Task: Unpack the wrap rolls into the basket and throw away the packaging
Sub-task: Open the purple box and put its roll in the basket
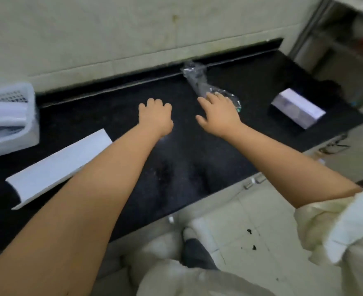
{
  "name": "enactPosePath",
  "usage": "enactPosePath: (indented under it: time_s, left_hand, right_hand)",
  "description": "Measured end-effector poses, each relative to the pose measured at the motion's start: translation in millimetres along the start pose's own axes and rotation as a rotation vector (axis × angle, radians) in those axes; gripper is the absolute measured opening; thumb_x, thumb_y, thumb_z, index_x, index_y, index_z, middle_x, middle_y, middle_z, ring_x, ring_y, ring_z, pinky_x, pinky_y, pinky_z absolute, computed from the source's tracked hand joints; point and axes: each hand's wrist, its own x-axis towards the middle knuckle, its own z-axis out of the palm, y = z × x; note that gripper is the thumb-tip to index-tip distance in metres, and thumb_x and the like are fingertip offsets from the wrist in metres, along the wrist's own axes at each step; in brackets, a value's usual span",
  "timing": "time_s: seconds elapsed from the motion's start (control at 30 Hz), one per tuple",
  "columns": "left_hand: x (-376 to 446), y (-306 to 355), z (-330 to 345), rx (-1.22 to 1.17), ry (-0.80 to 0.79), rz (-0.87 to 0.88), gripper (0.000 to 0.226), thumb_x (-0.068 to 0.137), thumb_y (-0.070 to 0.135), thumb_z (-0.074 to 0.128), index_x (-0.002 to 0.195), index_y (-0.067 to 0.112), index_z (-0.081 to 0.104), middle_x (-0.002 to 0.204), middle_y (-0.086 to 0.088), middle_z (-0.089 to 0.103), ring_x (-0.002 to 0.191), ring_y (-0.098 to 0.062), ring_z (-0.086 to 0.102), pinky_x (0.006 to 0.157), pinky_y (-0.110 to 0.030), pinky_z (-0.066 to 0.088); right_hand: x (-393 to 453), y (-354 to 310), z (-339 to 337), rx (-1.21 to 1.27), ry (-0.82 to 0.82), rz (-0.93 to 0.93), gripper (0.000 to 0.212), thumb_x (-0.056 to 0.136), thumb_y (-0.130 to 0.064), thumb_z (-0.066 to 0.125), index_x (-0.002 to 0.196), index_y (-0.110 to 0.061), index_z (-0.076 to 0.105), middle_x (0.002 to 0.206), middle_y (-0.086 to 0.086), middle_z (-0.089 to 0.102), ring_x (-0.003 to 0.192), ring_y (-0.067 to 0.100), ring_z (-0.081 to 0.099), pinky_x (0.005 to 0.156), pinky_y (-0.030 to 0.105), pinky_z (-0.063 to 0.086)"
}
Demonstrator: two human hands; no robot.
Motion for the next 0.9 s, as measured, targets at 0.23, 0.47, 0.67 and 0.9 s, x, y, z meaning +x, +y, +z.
enactPosePath:
  time_s: [0.23,0.47,0.67,0.9]
  left_hand:
    - [17.4,169.5,-58.8,0.013,0.181,0.309,0.049,0.092,0.038,0.047,0.133,0.011,0.04,0.132,-0.016,0.048,0.125,-0.033,0.04,0.102,-0.045,0.035]
    - [53.0,316.7,-63.6,0.001,0.145,0.368,0.059,0.092,0.041,0.047,0.14,0.011,0.03,0.138,-0.014,0.044,0.129,-0.032,0.037,0.106,-0.045,0.031]
    - [76.7,392.3,-50.7,0.029,0.045,0.329,0.054,0.092,0.039,0.047,0.137,0.013,0.033,0.137,-0.014,0.045,0.126,-0.031,0.04,0.101,-0.042,0.036]
    - [119.6,424.7,-33.6,0.095,-0.086,0.293,0.057,0.093,0.038,0.045,0.142,0.014,0.028,0.142,-0.013,0.04,0.13,-0.03,0.036,0.104,-0.041,0.034]
  right_hand:
    - [-87.0,149.3,-54.3,0.066,0.116,0.316,0.045,0.087,-0.033,0.052,0.119,-0.001,0.051,0.117,0.02,0.055,0.112,0.034,0.047,0.092,0.043,0.04]
    - [-133.5,301.0,-61.3,0.062,0.02,0.439,0.047,0.087,-0.034,0.05,0.122,-0.003,0.048,0.123,0.017,0.054,0.115,0.033,0.046,0.099,0.041,0.04]
    - [-146.6,390.4,-44.7,0.109,-0.052,0.463,0.048,0.088,-0.034,0.05,0.123,-0.003,0.046,0.125,0.018,0.053,0.119,0.034,0.044,0.097,0.042,0.04]
    - [-121.8,442.5,-10.8,0.207,-0.116,0.49,0.049,0.089,-0.034,0.05,0.128,-0.005,0.044,0.132,0.017,0.049,0.125,0.033,0.04,0.103,0.041,0.037]
